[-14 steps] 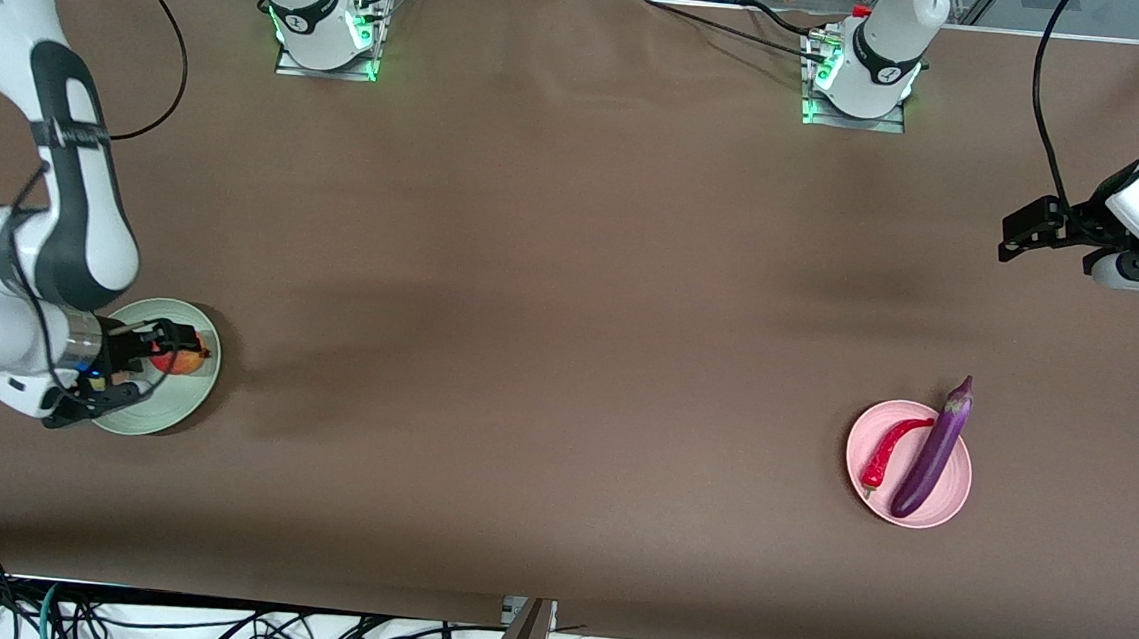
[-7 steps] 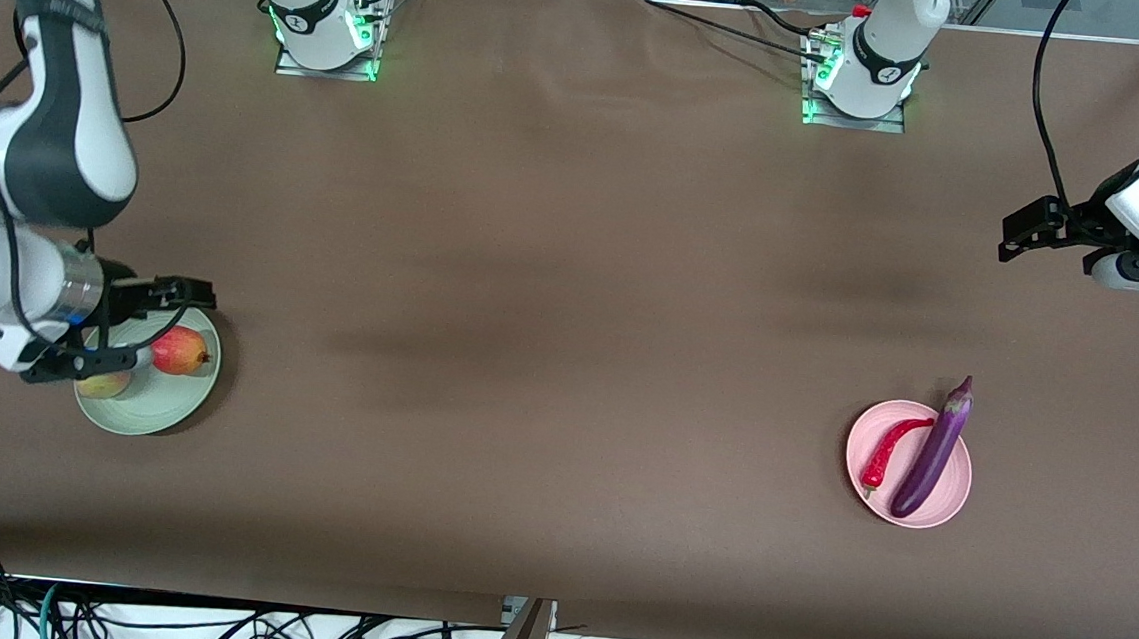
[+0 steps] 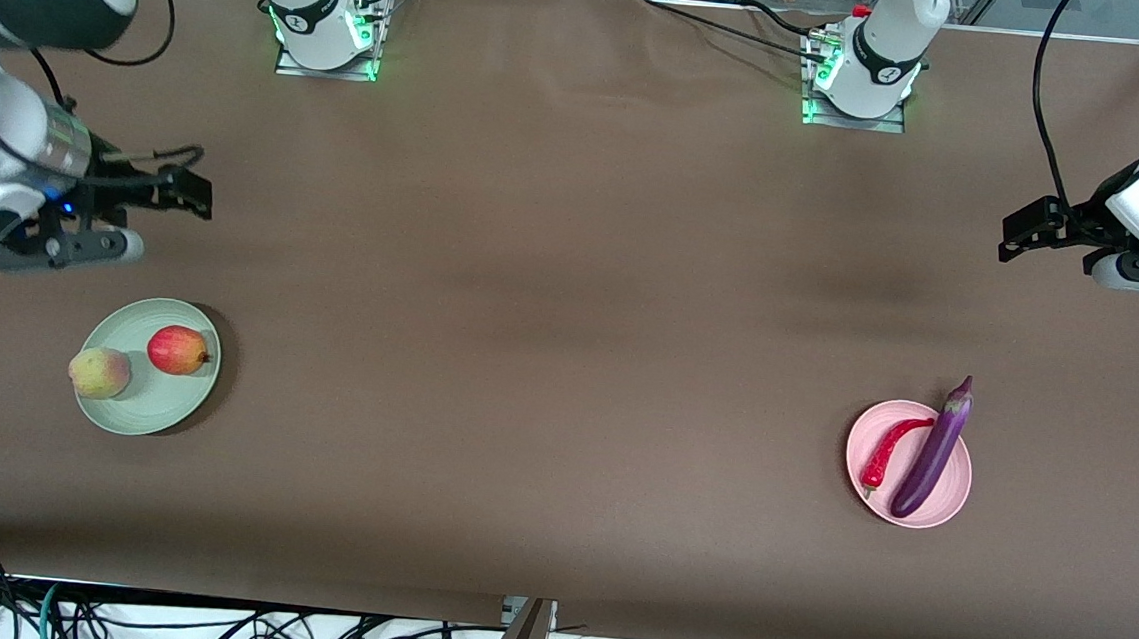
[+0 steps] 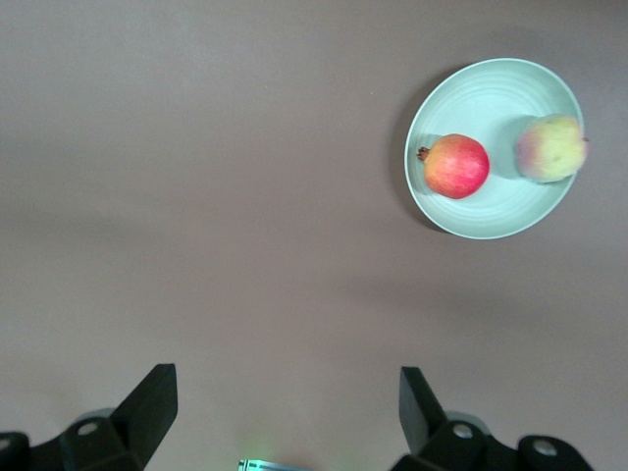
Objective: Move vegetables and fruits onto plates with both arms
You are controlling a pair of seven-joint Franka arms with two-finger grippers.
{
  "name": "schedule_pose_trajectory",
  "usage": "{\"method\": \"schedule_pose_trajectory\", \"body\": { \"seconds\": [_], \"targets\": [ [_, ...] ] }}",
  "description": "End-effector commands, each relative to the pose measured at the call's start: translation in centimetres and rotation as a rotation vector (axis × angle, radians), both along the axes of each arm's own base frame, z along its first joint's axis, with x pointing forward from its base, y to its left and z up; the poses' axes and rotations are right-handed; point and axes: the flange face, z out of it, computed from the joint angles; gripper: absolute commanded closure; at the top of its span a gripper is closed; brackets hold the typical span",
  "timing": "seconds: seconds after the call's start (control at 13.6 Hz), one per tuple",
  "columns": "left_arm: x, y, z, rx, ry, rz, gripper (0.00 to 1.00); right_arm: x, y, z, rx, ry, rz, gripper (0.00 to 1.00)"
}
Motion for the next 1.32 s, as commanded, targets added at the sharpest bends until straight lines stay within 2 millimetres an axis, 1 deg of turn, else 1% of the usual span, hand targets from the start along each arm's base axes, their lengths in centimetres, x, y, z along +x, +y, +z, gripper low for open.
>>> {"method": "schedule_pose_trajectory", "body": {
  "seconds": [0.0, 0.07, 0.22, 0.29, 0.37, 0.44, 0.51, 0.66, 0.74, 0.96, 1.25],
  "targets": [
    [-0.4, 0.0, 0.2, -0.019, 0.001, 0.005, 0.00, -3.1, -0.3, 4.1, -0.015, -0.076, -0.004, 0.00],
    [-0.4, 0.0, 0.2, -0.019, 0.001, 0.006, 0.00, -3.3, -0.3, 4.8, -0.019, -0.087, 0.002, 0.00],
    [-0.4, 0.1, 0.2, -0.019, 0.001, 0.006, 0.00, -3.2, -3.1, 4.2, -0.016, -0.061, -0.049, 0.00],
    [-0.4, 0.1, 0.2, -0.019, 0.001, 0.006, 0.00, -3.4, -3.8, 4.1, -0.017, -0.045, -0.054, 0.00],
    [-0.4, 0.1, 0.2, -0.021, 0.001, 0.006, 0.00, -3.8, -4.3, 4.0, -0.022, -0.021, -0.071, 0.00],
    [-0.4, 0.1, 0.2, -0.021, 0.001, 0.006, 0.00, -4.2, -4.7, 3.4, -0.024, 0.008, -0.085, 0.00],
    [-0.4, 0.1, 0.2, -0.021, 0.001, 0.006, 0.00, -4.1, -5.0, 3.4, -0.025, 0.011, -0.092, 0.00],
    [-0.4, 0.1, 0.2, -0.021, 0.001, 0.006, 0.00, -3.6, -5.2, 3.2, -0.024, 0.013, -0.094, 0.00],
    [-0.4, 0.1, 0.2, -0.021, 0.001, 0.008, 0.00, -3.5, -5.1, 3.8, -0.022, -0.001, -0.091, 0.00],
    [-0.4, 0.1, 0.2, -0.021, 0.000, 0.006, 0.00, -3.3, -5.1, 3.7, -0.013, 0.001, -0.098, 0.00],
    [-0.4, 0.1, 0.2, -0.021, 0.000, 0.008, 0.00, -2.5, -5.1, 3.0, 0.006, 0.007, -0.080, 0.00]
  ]
}}
